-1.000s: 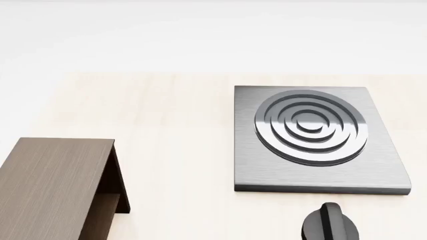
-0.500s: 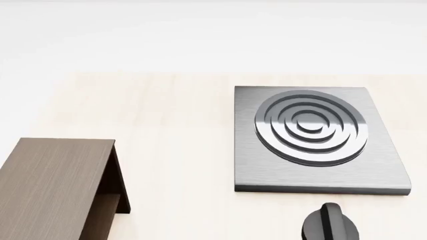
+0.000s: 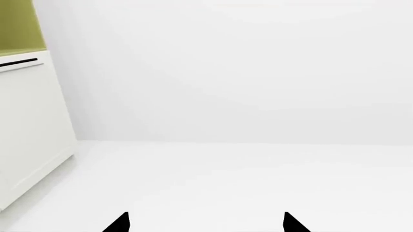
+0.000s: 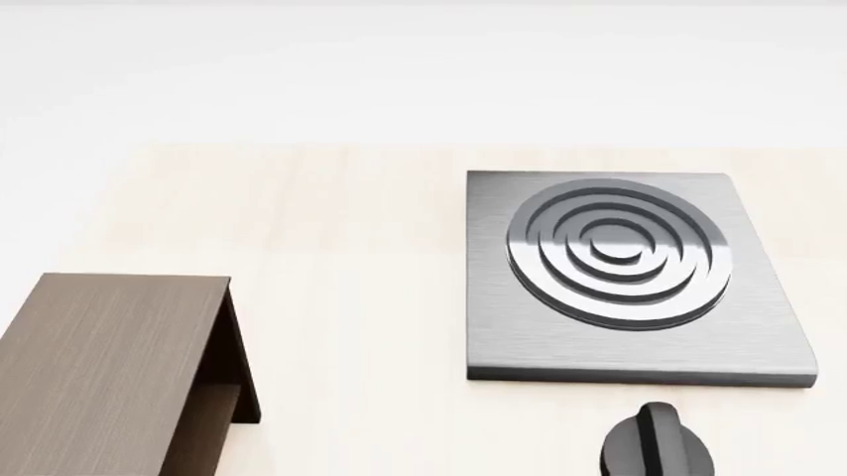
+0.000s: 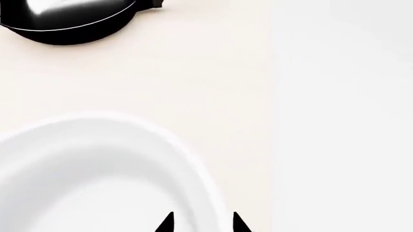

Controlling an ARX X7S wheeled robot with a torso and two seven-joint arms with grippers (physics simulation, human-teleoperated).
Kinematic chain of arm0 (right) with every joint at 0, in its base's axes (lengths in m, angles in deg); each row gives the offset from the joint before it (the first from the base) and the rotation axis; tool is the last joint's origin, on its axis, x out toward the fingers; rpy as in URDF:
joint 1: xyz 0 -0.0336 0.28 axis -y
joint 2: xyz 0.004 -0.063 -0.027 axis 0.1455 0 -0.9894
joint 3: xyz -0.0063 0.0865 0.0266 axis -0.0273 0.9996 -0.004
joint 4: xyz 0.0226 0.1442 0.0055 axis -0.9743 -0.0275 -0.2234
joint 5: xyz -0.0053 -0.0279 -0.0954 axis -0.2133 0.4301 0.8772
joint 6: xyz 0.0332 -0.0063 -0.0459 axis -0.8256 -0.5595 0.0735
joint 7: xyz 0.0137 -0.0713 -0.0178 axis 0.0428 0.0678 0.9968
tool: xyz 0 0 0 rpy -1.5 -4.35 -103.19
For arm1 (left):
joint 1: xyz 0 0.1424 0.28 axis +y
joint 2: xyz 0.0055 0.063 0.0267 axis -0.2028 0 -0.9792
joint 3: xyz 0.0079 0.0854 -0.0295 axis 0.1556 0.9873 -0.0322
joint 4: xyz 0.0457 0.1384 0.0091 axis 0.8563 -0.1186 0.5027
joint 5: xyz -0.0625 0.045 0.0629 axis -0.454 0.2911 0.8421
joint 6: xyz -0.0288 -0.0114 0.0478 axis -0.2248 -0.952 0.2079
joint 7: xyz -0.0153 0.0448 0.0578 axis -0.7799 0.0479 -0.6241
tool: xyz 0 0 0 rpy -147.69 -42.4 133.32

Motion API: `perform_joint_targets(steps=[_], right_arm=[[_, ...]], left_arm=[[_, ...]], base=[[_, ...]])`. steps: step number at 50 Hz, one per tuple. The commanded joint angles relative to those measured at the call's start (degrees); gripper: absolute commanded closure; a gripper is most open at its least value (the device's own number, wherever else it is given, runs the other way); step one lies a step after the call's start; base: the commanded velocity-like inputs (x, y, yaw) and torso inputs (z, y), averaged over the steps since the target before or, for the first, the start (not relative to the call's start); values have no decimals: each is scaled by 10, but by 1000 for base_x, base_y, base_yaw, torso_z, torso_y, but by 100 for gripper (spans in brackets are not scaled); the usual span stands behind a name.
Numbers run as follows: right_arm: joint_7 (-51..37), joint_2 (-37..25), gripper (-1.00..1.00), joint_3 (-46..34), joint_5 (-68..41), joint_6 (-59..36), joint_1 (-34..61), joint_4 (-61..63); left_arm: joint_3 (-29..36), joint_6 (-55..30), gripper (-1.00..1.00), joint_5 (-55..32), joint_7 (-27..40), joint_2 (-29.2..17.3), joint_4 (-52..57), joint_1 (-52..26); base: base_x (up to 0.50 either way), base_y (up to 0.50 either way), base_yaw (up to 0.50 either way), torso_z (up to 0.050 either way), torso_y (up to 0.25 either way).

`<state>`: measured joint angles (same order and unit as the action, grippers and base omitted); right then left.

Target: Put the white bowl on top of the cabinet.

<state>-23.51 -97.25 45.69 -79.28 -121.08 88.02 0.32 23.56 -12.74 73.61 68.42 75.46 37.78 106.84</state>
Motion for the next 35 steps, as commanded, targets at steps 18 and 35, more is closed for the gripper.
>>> perform_joint_targets(steps=[18,35], right_arm=[[6,3,100,7,-20,-6,-22,-49],[28,-20,100,25,-172,-54,-9,136]], left_arm=[[1,3,-100,-3,-1,-1,-5,-2],[1,7,-100,-6,-2,-1,-7,-1]], base=[[0,0,0,-2,0],[0,0,0,-1,0]])
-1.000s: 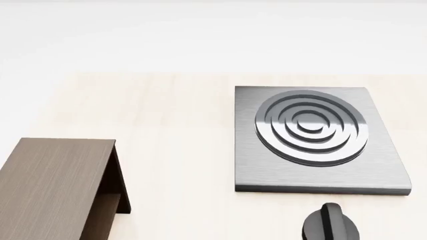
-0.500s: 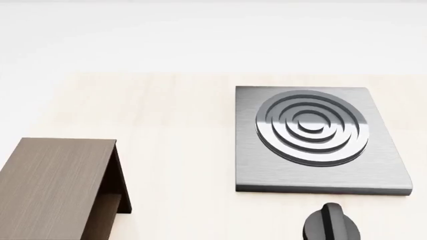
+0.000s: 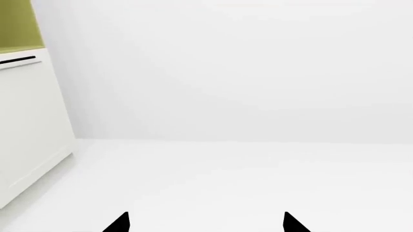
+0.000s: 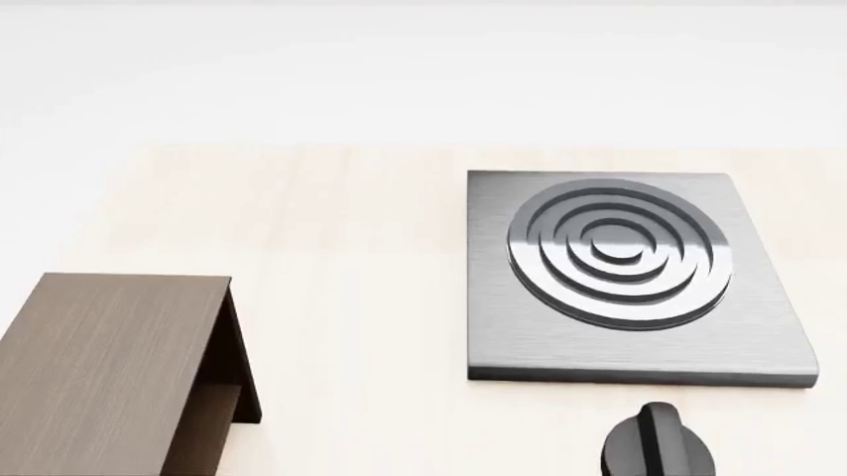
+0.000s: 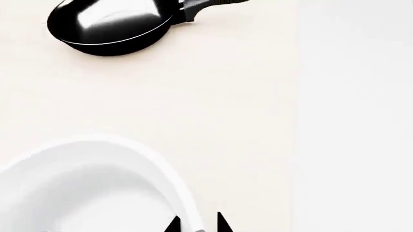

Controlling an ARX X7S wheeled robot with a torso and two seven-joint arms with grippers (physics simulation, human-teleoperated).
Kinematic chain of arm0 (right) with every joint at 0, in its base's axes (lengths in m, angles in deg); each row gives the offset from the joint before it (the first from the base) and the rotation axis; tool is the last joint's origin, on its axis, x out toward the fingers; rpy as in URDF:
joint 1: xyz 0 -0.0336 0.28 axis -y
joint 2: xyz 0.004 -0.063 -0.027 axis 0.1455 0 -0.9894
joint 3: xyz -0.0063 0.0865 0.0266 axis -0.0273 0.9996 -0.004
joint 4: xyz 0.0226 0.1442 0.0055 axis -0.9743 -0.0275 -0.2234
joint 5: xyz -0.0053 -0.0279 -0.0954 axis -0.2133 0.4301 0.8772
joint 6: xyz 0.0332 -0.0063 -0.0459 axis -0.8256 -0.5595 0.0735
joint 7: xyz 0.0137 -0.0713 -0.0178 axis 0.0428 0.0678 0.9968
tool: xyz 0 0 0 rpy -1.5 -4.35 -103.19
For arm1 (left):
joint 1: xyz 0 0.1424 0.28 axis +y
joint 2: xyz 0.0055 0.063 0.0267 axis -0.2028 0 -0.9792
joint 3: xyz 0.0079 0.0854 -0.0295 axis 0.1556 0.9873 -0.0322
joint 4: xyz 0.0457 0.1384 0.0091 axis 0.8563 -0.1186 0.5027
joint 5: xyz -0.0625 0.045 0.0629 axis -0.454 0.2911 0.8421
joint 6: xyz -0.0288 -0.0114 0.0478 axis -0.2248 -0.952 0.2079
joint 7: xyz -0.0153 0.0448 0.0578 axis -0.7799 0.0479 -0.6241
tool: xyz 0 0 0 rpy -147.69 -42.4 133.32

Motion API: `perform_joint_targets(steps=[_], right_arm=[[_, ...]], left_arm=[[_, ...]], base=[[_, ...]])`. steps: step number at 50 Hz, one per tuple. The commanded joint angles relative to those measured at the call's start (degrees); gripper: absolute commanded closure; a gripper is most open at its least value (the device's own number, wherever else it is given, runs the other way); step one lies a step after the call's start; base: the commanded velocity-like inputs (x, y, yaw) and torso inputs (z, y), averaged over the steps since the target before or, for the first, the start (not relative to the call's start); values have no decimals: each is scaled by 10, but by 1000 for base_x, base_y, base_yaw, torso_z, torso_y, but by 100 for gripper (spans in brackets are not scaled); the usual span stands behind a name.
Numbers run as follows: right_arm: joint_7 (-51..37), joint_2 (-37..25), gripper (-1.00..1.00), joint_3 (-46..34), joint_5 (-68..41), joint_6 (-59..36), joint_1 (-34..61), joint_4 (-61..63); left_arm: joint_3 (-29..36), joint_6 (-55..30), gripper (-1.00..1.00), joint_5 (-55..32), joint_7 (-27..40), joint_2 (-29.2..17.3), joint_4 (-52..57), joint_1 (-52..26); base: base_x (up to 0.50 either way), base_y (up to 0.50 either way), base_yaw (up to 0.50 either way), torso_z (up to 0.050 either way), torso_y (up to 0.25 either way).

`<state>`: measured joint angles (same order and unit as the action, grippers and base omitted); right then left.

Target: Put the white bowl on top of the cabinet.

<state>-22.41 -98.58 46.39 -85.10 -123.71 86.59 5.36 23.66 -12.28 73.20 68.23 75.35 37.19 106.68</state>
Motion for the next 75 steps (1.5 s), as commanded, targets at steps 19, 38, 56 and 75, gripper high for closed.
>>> perform_joint_targets(steps=[19,38,56,75], right_arm=[[-31,-24,100,65,-265,-59,22,136],[-45,-39,100,115,-399,-28,16,155],[-94,-77,100,106,-516,7,34,190],[-145,-119,100,-9,-572,28,137,172]], left_arm=[[0,2,-100,-3,0,-1,0,1],[1,3,-100,-4,-1,-1,-3,0],[2,3,-100,-5,-2,-2,-5,-2],[2,5,-100,-7,-3,-2,-7,-2]], base=[[0,0,0,0,0],[0,0,0,0,1],[0,0,0,0,1],[0,0,0,0,1]])
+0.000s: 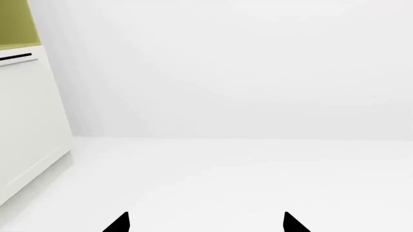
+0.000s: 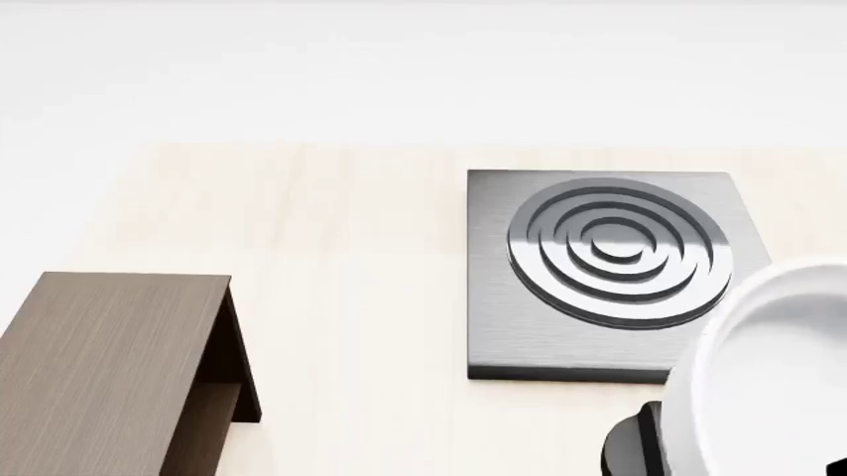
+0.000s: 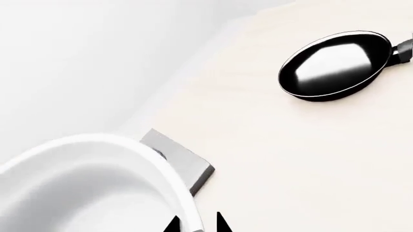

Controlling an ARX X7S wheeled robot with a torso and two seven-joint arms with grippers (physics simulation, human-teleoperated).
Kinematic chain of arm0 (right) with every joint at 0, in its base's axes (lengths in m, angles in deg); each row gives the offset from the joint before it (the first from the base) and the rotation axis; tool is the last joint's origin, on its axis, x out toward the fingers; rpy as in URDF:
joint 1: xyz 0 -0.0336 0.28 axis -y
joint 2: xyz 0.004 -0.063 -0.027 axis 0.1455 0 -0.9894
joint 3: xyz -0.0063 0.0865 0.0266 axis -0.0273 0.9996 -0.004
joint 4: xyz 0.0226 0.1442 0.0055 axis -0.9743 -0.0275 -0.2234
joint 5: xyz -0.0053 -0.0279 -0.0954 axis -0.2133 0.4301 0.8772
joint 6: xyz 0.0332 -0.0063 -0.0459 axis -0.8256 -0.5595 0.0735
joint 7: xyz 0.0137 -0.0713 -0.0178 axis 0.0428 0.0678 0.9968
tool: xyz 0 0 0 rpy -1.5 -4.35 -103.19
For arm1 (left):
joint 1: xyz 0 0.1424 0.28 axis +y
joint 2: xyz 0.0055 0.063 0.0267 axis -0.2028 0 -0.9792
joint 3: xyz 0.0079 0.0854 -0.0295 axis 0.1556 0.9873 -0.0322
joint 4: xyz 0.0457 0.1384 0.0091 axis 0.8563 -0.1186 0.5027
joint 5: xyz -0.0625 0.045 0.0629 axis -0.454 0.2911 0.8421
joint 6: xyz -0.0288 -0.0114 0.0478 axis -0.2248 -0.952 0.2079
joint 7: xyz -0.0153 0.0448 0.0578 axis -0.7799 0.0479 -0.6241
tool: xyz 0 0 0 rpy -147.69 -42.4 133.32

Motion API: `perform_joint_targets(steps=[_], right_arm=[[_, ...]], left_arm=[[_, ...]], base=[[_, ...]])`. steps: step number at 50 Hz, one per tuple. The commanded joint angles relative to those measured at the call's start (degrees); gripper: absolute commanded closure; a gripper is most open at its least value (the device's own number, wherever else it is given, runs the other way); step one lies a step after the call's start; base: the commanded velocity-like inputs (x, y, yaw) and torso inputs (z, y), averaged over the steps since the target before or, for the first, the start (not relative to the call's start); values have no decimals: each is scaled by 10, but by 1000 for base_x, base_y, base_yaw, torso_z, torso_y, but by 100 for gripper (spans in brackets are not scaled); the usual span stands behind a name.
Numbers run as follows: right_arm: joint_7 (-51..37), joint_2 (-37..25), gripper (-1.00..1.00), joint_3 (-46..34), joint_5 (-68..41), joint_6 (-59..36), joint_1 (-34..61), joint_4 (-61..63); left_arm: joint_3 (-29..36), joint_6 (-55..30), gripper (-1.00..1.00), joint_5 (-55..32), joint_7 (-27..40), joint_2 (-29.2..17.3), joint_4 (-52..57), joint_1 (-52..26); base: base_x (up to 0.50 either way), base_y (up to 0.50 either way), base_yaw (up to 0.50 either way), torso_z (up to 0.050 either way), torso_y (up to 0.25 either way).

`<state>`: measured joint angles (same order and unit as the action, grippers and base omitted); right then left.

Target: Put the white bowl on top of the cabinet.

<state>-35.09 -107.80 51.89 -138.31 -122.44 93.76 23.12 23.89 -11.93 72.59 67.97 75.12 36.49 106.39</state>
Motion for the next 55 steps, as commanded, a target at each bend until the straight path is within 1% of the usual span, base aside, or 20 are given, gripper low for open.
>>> perform_joint_targets(steps=[1,6,11,15,20,23,29,37,41,47,55], right_arm=[[-18,-29,100,-73,-40,12,71,-6],[-39,-62,100,-140,-20,-21,111,-9],[-68,-81,100,-211,5,-40,168,-23],[-72,-91,100,-255,15,-27,190,-35],[-73,-117,100,-355,25,9,250,-59],[-71,-120,100,-392,36,16,272,-75],[-70,-126,100,-430,30,18,314,-103],[-72,-180,100,-513,13,74,390,-133],[-60,-169,100,-537,21,71,418,-161],[-54,-160,100,-549,21,75,443,-181],[-22,-120,100,-593,31,62,503,-256]], left_arm=[[0,2,-100,-1,0,0,0,1],[0,1,-100,0,0,0,1,2],[0,2,-100,-1,0,0,1,2],[0,2,-100,-1,0,0,1,2],[0,2,-100,-1,0,0,-1,1],[0,2,-100,-1,0,-1,-1,0],[1,4,-100,-1,0,0,-2,1],[2,3,-100,0,0,0,-2,0],[1,3,-100,0,0,0,-2,1],[2,3,-100,0,0,0,-3,-1],[0,3,-100,-3,-1,-1,-4,-1]], base=[[0,0,0,0,0],[0,0,0,0,0],[0,0,0,0,2],[0,0,0,0,0],[0,0,0,0,2],[0,0,0,0,0],[0,0,0,0,2],[0,0,0,0,1],[0,0,0,0,0],[0,0,0,0,2],[0,0,0,0,1]])
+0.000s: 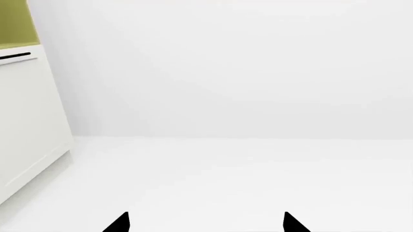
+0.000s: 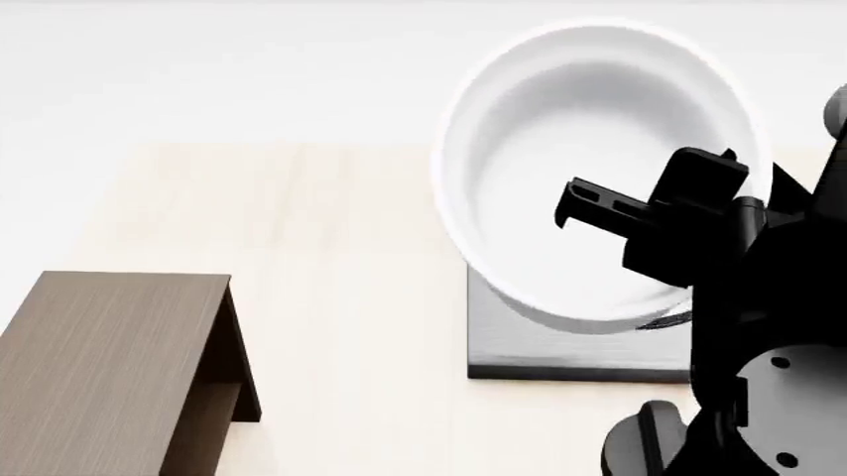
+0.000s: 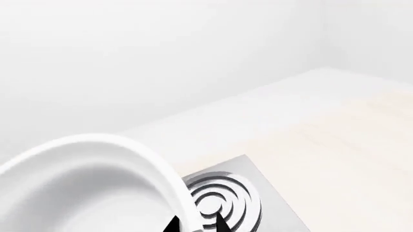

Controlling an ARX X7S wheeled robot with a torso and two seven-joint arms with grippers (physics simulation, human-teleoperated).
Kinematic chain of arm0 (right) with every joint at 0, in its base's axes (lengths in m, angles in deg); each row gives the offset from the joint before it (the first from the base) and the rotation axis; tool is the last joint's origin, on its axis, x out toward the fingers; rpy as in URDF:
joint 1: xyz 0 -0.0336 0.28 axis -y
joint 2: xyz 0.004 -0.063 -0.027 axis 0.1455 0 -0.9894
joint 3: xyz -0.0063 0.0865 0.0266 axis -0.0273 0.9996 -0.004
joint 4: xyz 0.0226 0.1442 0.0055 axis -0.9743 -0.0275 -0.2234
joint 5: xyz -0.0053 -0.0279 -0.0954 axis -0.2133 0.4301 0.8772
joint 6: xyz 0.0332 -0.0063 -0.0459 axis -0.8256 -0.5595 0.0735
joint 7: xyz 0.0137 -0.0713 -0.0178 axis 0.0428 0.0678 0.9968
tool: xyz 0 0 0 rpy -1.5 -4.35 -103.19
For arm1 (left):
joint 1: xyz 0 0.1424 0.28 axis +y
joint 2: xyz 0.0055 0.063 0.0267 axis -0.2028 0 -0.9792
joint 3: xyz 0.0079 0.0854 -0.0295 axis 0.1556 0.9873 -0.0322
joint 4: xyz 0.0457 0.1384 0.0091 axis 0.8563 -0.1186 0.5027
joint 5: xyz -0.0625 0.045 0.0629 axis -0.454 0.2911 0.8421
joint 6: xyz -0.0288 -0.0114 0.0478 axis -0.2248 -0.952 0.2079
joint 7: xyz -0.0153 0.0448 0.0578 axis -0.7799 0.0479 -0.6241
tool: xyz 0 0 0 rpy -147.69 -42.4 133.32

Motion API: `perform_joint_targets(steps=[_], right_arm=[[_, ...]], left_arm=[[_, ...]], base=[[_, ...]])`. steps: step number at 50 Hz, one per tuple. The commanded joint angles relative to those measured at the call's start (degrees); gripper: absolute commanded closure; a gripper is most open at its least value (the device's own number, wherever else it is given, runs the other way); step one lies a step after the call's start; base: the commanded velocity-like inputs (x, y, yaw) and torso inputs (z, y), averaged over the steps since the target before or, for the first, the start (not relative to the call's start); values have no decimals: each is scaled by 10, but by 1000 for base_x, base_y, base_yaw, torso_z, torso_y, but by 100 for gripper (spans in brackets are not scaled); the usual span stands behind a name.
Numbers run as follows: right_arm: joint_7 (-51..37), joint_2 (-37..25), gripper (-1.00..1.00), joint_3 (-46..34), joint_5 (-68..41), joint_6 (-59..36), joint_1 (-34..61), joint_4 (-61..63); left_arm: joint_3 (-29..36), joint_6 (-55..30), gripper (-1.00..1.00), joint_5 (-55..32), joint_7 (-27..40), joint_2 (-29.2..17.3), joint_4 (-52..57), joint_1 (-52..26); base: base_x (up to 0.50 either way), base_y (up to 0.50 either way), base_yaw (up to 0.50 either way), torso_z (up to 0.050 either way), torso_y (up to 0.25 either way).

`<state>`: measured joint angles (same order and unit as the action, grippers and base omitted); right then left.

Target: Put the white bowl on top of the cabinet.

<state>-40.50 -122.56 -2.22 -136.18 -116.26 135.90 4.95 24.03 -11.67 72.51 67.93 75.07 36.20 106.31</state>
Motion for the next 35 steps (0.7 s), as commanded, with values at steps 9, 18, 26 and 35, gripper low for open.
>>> perform_joint_targets(steps=[9,18,26,35], right_arm=[[59,57,100,-93,30,-21,155,-145],[136,83,100,-132,64,-40,198,-254],[166,117,100,-161,36,-72,237,-293],[181,151,100,-158,-35,-82,273,-360]], left_arm=[[-1,2,-100,-6,-3,-1,-4,-1],[-1,1,-100,-5,-1,-1,-2,0],[0,1,-100,-5,-2,-1,-3,-1],[0,0,-100,-5,-2,-1,-7,-4]], base=[[0,0,0,2,1],[0,0,0,0,1],[0,0,0,0,1],[0,0,0,0,1]])
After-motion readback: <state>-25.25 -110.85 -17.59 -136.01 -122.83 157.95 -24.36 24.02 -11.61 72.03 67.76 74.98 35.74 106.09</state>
